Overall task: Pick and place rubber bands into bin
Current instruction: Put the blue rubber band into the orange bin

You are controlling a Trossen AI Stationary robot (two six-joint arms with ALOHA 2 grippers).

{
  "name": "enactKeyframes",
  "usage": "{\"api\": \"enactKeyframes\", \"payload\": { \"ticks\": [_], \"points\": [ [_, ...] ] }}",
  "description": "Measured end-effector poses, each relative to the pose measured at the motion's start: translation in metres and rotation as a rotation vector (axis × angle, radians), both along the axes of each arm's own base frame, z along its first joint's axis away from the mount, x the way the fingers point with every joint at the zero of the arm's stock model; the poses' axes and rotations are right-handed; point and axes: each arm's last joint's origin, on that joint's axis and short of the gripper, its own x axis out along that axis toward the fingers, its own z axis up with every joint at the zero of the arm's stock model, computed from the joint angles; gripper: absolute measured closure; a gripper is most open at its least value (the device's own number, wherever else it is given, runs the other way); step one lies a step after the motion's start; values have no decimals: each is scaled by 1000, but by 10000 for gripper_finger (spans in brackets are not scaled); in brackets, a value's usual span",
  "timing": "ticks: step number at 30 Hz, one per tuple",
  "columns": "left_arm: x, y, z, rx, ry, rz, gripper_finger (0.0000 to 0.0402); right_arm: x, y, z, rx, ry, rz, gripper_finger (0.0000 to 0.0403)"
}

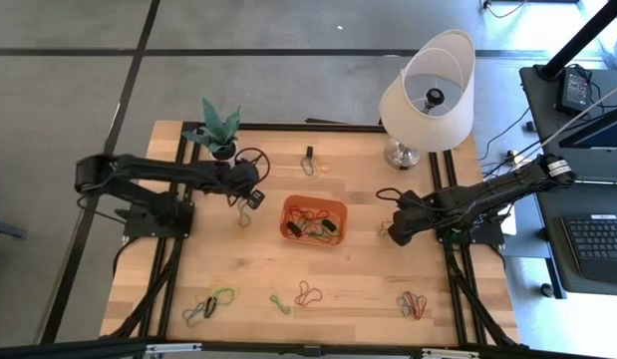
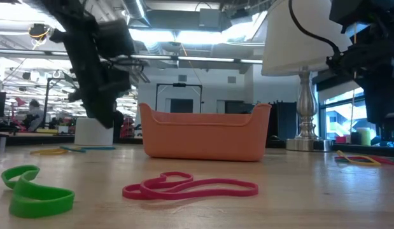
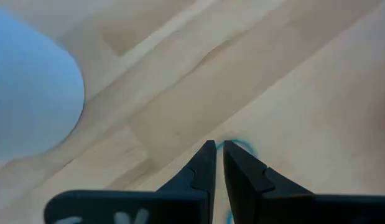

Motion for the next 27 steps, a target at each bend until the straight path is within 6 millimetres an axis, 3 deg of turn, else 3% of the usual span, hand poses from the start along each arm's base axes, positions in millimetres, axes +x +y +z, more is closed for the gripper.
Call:
{"api": "enactKeyframes", "payload": {
  "ticks": [9, 16, 20, 27],
  "points": [
    [7, 5, -31, -114, 123, 0, 291, 1, -1, 0, -23, -14, -2, 332],
    [14, 0, -47, -38, 216, -9, 257, 1, -1, 0, -30, -12, 18, 332],
    [17, -6, -50, -33, 227, -36, 280, 2, -1, 1, -59, -29, 12, 332],
    [18, -14, -51, -56, 205, -1, 391, 4, -1, 1, -76, -58, 9, 332]
  ]
}}
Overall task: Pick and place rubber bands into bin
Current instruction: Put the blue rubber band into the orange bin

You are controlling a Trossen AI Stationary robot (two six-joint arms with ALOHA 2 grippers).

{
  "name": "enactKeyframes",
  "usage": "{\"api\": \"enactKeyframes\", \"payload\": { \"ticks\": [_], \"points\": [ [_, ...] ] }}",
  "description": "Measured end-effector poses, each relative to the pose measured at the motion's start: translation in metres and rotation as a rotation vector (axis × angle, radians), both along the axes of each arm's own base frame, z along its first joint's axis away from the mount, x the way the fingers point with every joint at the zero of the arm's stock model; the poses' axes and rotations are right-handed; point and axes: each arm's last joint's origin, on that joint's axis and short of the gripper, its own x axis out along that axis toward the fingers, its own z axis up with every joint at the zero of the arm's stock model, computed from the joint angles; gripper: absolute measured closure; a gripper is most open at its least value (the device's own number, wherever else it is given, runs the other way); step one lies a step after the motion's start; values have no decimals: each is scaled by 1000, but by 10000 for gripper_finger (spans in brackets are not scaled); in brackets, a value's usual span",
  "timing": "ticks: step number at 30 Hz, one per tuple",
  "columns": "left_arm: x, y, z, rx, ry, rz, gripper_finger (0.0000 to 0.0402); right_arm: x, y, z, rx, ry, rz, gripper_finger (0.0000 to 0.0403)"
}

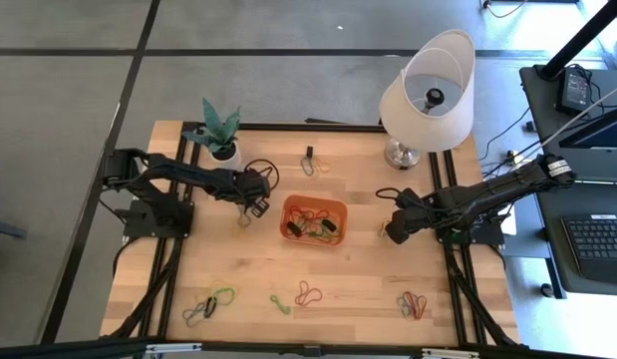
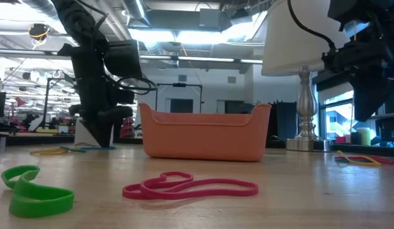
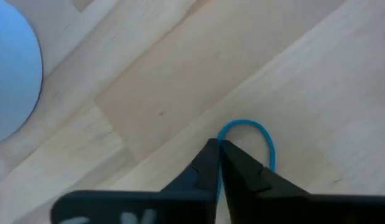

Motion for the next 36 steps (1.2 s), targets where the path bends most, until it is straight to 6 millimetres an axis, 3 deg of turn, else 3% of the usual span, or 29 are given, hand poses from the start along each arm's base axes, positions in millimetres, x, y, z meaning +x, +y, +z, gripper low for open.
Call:
{"api": "enactKeyframes", "payload": {
  "ticks": [7, 16, 24, 33, 36],
  "points": [
    [-1, -4, 22, -94, -8, 36, 399, 2, 1, 0, 5, -21, 0, 332],
    [0, -14, 104, -25, -251, -20, 400, 4, 1, 1, 10, -41, 0, 332],
    [-7, -30, 156, 22, -469, -87, 399, 4, 1, 1, -4, -48, -3, 332],
    [19, -51, 209, 180, -841, -401, 399, 4, 1, 1, -6, -49, 0, 332],
    [30, -55, 216, 215, -931, -465, 399, 5, 1, 1, -6, -50, -1, 332]
  ]
}}
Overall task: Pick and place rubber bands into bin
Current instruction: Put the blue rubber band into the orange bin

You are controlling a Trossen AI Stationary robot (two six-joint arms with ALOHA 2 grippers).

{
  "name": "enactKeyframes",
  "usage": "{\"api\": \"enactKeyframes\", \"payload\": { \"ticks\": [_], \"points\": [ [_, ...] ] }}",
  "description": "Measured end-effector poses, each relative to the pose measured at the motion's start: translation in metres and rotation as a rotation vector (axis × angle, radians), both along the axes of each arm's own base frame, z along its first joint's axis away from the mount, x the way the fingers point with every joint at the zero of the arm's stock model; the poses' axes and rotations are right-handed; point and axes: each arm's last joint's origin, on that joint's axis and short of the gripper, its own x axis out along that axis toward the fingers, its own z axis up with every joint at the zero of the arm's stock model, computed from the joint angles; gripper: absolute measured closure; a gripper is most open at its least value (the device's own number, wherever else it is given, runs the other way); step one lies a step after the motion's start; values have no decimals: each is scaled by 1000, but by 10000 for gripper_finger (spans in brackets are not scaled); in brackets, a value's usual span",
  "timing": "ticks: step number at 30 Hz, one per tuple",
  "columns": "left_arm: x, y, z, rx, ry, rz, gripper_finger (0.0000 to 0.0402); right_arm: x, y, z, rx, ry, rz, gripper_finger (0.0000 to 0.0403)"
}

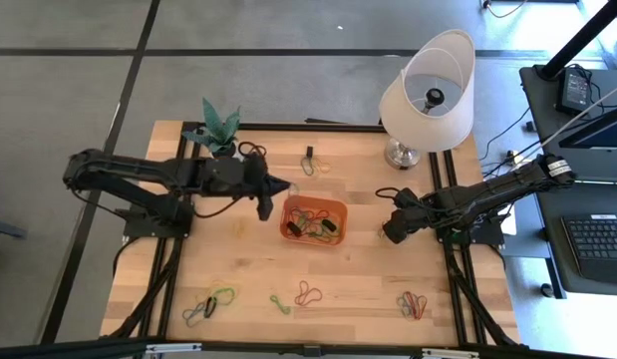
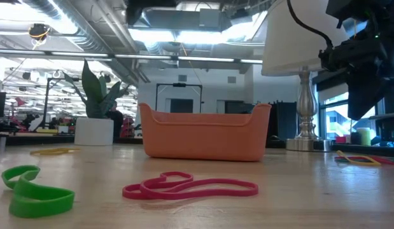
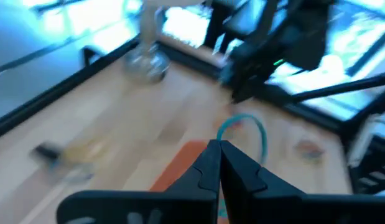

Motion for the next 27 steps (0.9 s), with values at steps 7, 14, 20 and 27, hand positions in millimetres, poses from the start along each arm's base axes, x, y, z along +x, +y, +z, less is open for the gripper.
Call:
{"api": "enactKeyframes", "payload": {
  "ticks": [7, 14, 20, 27],
  "points": [
    [25, -3, -19, 25, 50, -68, 400, 1, 0, 0, 2, -6, 0, 332],
    [60, -1, -71, -2, 245, -106, 399, 3, -1, 1, -34, -41, -13, 332],
    [78, -2, -110, -47, 372, -109, 398, 6, 0, 2, -29, -71, -14, 332],
    [79, -2, -119, -36, 419, -115, 374, 8, 1, 3, -22, -95, -15, 332]
  ]
}}
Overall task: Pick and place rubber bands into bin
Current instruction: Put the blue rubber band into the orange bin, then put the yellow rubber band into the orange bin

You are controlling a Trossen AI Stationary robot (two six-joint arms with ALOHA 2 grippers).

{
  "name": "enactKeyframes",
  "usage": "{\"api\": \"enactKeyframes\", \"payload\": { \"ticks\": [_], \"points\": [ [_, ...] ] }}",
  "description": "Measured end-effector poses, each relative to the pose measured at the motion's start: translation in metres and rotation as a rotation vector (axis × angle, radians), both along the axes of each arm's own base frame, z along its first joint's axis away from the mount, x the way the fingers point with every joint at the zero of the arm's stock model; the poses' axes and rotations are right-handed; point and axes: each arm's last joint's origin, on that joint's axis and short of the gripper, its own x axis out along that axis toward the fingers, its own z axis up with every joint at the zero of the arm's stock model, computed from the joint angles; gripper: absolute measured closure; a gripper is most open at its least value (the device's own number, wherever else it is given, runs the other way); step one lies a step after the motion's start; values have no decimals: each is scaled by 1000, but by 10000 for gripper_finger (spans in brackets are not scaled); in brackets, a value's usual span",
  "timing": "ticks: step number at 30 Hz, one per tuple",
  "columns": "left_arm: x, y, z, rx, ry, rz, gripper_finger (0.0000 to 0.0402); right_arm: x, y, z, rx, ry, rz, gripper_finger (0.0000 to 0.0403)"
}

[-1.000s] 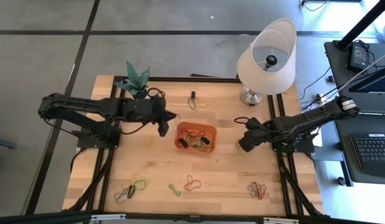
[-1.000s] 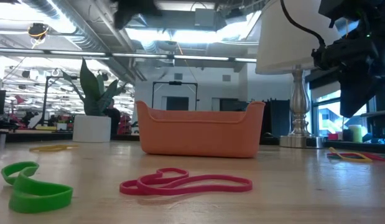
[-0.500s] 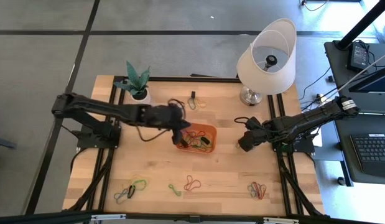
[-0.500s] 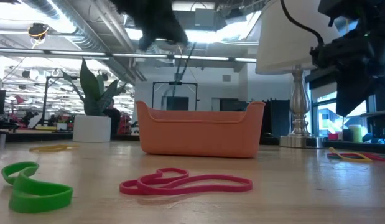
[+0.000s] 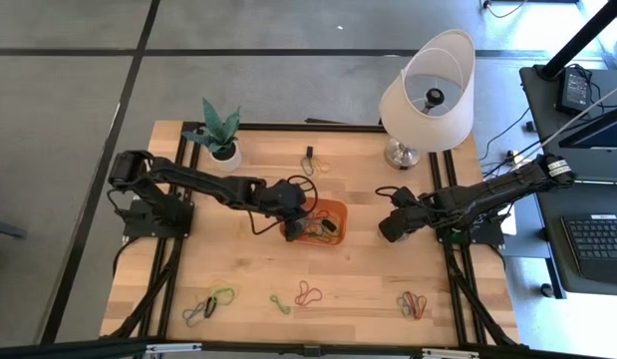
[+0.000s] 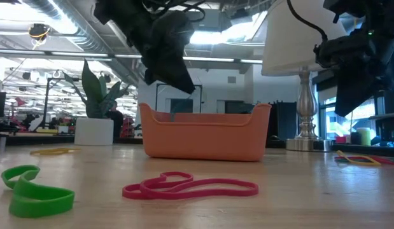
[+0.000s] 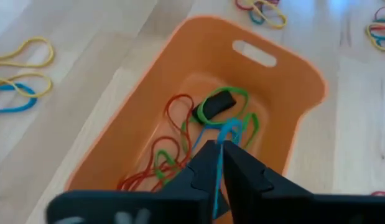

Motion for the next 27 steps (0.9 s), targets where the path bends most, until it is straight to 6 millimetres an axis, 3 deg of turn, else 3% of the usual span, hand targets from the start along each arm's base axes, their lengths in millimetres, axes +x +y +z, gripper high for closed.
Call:
{"api": "enactKeyframes", "payload": {
  "ticks": [9, 14, 22, 27],
  "points": [
    [-3, 6, -1, -7, 32, -19, 285, 1, 0, 0, 2, -10, 1, 332],
    [-11, 13, 15, 0, -2, 1, 272, 1, 0, 1, 4, -16, 0, 332],
    [-65, 15, 62, 125, 30, 50, 322, 9, 3, 4, 62, -120, -75, 339],
    [-104, 10, 69, 168, 58, 4, 390, 15, 15, 21, 118, -195, -61, 391]
  ]
}}
